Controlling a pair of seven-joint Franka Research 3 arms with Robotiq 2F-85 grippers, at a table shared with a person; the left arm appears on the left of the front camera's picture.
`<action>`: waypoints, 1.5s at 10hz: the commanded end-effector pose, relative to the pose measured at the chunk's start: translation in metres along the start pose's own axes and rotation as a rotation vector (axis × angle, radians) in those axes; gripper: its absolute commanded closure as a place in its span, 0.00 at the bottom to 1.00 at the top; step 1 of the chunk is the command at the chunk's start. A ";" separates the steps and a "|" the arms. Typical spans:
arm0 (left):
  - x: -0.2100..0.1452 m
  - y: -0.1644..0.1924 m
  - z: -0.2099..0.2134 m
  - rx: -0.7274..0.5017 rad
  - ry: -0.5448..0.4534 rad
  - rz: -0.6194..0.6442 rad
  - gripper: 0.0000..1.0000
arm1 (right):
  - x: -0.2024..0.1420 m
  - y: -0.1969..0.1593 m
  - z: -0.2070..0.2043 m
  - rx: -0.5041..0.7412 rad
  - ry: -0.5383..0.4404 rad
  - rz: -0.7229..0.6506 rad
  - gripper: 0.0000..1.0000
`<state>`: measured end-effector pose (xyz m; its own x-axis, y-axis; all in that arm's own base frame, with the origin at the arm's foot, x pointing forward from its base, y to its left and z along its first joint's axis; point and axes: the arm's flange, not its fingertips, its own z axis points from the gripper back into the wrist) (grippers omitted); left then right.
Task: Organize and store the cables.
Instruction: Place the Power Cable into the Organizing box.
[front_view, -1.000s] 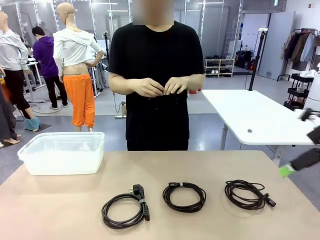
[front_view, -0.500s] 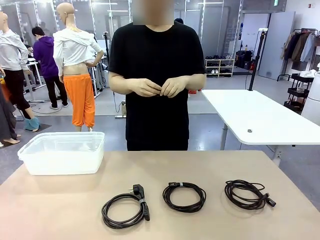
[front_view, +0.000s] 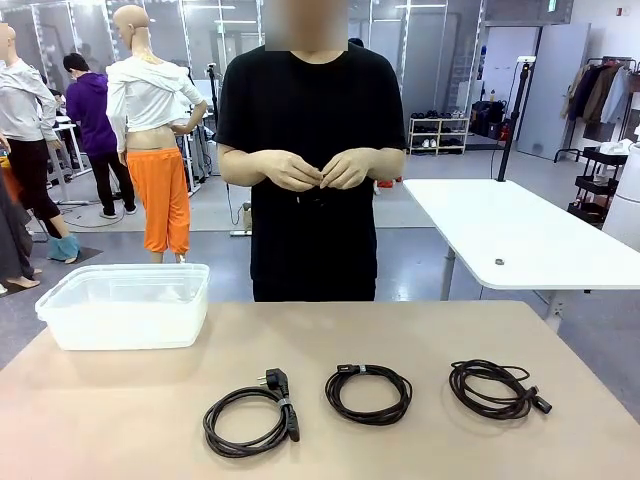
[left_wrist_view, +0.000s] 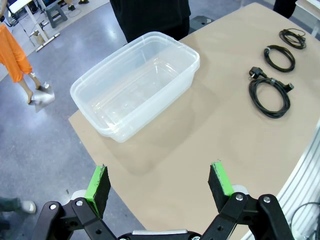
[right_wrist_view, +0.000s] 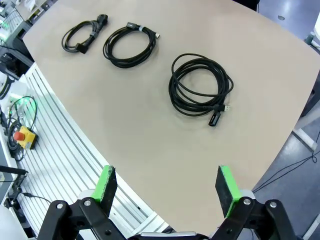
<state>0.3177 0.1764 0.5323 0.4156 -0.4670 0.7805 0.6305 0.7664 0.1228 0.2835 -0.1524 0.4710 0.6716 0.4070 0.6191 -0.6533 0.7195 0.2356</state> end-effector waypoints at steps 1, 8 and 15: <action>0.000 0.001 0.001 -0.011 -0.010 -0.014 0.00 | 0.001 0.000 0.000 0.002 -0.004 0.011 0.00; 0.079 -0.081 -0.073 -0.045 0.207 -0.052 0.00 | 0.001 0.000 0.000 0.002 -0.004 0.011 0.00; 0.166 -0.292 -0.188 0.033 0.464 -0.023 0.00 | 0.001 0.000 0.000 0.002 -0.004 0.011 0.00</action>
<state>0.3150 -0.1846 0.5173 0.6406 -0.6296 0.4397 0.6304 0.7581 0.1670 0.2840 -0.1511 0.4714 0.6708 0.4096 0.6182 -0.6547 0.7186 0.2343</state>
